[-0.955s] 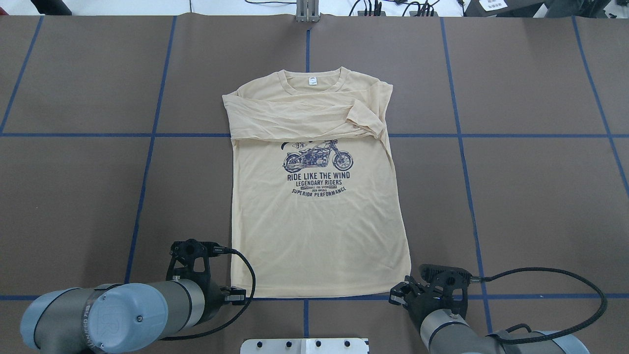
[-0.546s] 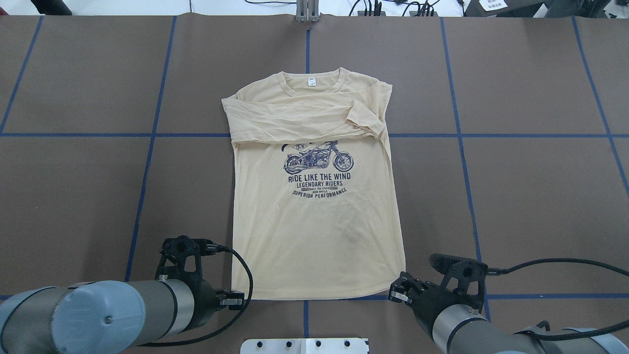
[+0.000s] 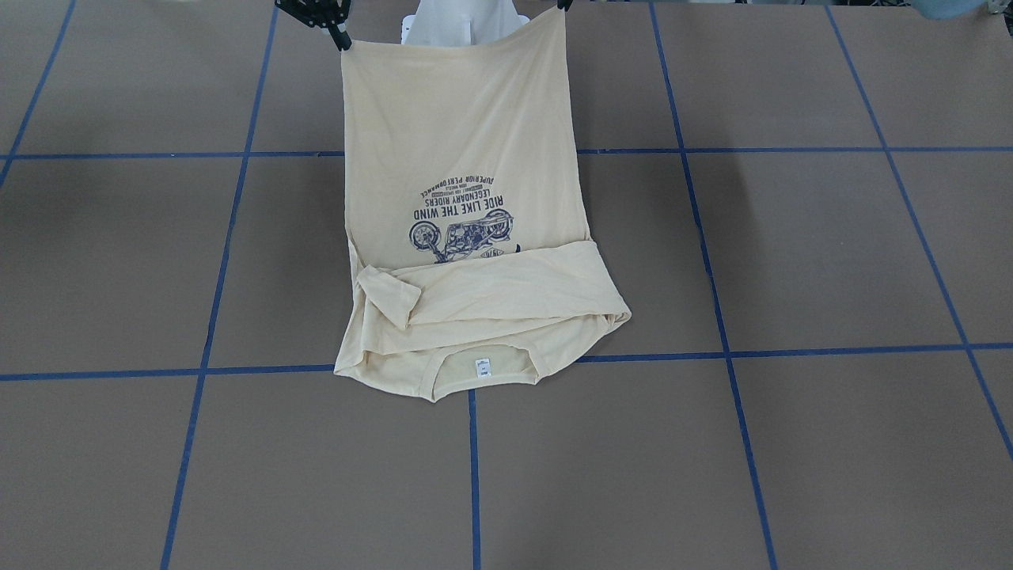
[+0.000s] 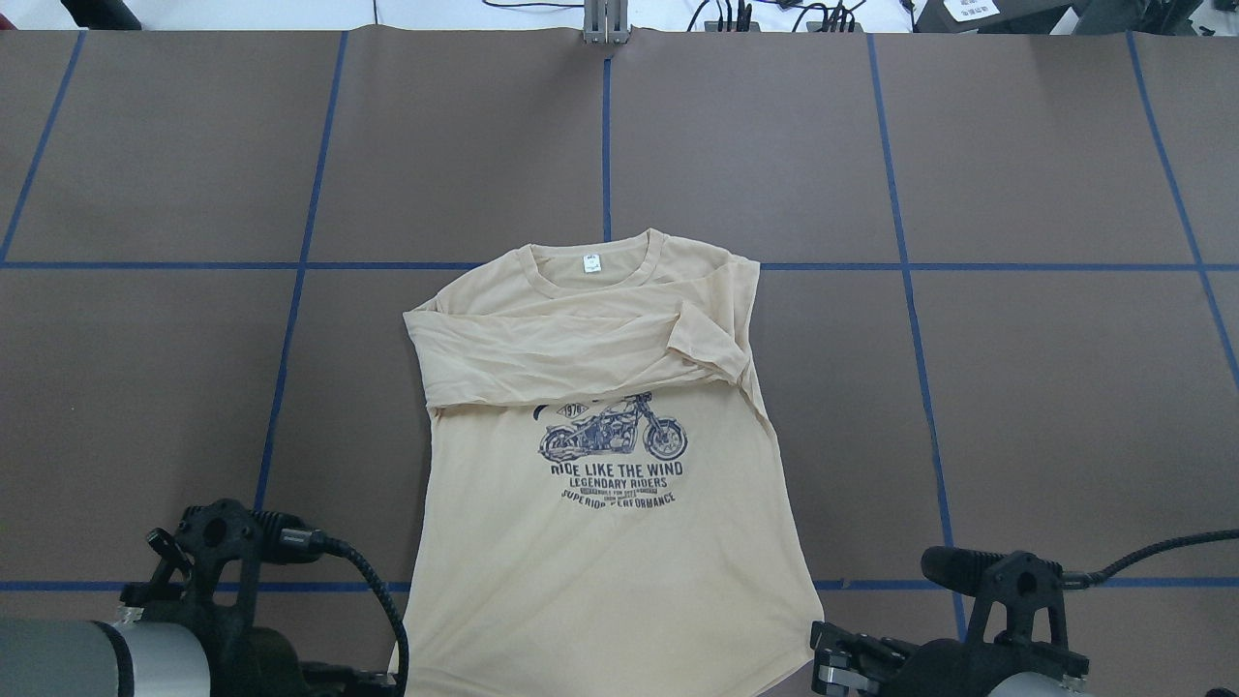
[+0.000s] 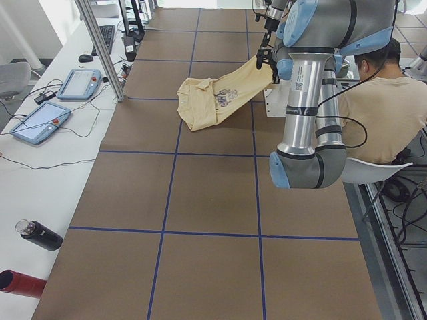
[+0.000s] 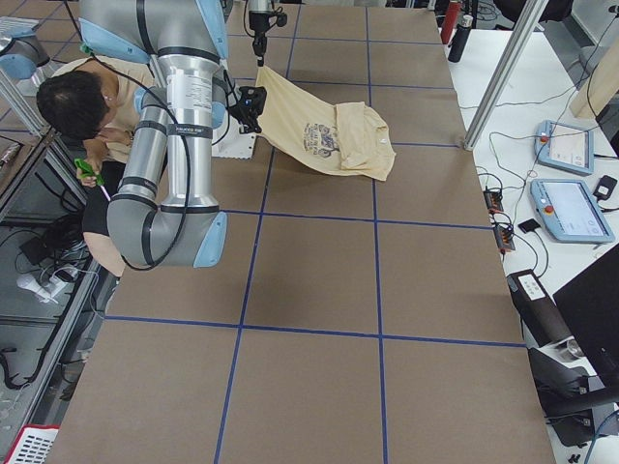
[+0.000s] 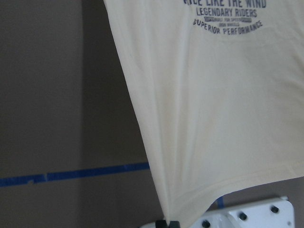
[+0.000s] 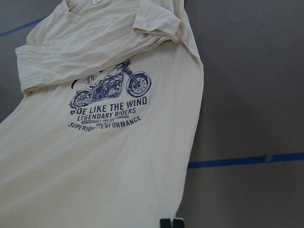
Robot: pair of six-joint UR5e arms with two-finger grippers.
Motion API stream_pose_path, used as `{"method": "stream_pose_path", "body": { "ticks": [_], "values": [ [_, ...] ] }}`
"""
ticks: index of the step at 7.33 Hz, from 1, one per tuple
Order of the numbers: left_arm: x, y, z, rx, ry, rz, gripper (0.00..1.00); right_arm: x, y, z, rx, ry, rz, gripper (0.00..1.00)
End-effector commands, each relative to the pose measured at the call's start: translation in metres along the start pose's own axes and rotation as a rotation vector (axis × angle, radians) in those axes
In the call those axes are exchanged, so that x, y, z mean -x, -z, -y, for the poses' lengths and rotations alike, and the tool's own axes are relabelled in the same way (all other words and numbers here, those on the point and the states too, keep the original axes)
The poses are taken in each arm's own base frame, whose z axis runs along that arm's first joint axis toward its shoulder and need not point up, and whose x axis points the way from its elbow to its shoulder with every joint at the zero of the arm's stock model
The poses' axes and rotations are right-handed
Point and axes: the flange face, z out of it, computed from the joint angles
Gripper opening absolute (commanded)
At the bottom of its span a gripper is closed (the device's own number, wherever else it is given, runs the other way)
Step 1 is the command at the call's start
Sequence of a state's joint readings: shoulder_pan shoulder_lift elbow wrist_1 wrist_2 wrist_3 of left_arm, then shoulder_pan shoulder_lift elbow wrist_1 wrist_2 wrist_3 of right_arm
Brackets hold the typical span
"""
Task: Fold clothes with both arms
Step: 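Lift the hem with both grippers and fold it toward the collar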
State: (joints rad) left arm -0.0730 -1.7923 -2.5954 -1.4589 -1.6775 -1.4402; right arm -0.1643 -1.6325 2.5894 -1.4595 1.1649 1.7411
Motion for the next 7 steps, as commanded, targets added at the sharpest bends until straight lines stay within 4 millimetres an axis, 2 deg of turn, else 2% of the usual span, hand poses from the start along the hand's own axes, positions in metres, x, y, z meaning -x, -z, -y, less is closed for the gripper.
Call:
{"method": "stream_pose_path", "body": {
  "ticks": [1,2,3,4,5,6,7],
  "values": [
    [0.005,-0.021,0.008,-0.01,0.013,0.061,0.0,-0.004,-0.005,0.013,-0.042,0.004,-0.048,0.0],
    [0.014,-0.048,0.034,-0.056,0.042,0.132,0.0,0.011,-0.044,0.03,-0.113,0.004,-0.066,0.0],
    [0.016,-0.069,0.059,-0.094,0.031,0.177,0.0,0.036,-0.087,0.058,-0.182,0.03,-0.088,0.0],
    [0.022,-0.081,0.103,-0.156,0.029,0.223,0.0,0.042,-0.114,0.1,-0.207,0.016,-0.132,0.0],
    [0.026,-0.078,0.142,-0.213,0.022,0.251,0.0,0.038,-0.111,0.144,-0.211,0.024,-0.15,0.0],
    [0.033,-0.059,0.17,-0.264,0.003,0.26,0.0,0.032,-0.1,0.175,-0.212,0.019,-0.152,0.0],
    [0.04,-0.043,0.189,-0.308,0.015,0.266,0.0,0.039,-0.086,0.201,-0.228,-0.003,-0.13,0.0]
  ]
}}
